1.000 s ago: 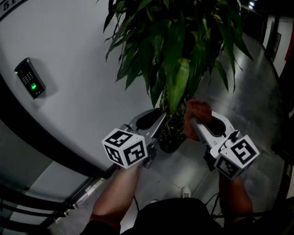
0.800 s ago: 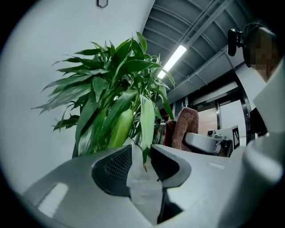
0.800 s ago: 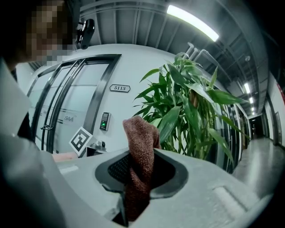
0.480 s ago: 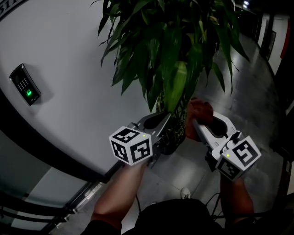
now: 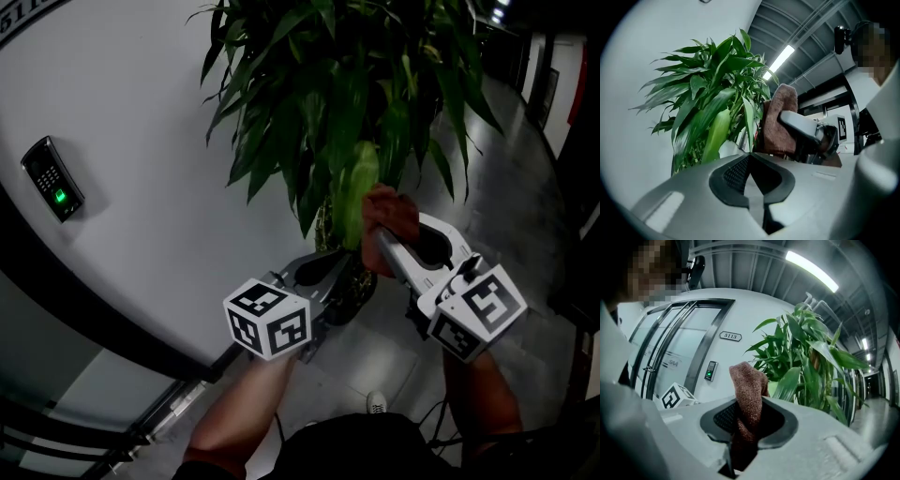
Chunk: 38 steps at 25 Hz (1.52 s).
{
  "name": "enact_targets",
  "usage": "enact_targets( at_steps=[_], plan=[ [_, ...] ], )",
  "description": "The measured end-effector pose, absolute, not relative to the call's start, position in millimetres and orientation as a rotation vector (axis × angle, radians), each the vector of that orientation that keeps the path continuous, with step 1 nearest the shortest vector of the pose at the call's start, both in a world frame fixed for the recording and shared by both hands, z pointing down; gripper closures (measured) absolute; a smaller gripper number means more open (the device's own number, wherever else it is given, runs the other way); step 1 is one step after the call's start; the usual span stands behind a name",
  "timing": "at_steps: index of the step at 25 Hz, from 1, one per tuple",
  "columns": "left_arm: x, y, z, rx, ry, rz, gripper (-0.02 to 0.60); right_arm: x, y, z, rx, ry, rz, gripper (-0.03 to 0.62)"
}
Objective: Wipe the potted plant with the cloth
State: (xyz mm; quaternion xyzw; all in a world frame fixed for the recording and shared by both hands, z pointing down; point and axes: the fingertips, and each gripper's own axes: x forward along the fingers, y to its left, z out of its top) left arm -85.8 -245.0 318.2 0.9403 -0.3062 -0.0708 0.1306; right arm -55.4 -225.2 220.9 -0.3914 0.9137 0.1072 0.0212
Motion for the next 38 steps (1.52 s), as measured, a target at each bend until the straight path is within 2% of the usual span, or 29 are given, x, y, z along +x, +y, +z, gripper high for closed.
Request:
enact_targets(
  at_steps=[4, 12, 38],
  plan=[
    [-85, -235, 319, 2.722, -0.877, -0.217, 0.565, -51, -240, 180, -1.253, 2.758, 0.412, 0.519],
    [-80, -226, 323, 2.714, -0.877, -0.212, 0.565, -55, -281, 131, -1.282, 2.655, 0.356, 0.519],
    [-82, -229, 333, 2.68, -0.905, -0.214, 0.565, -95, -289, 214, -1.305, 2.877, 0.395, 0.519]
  ],
)
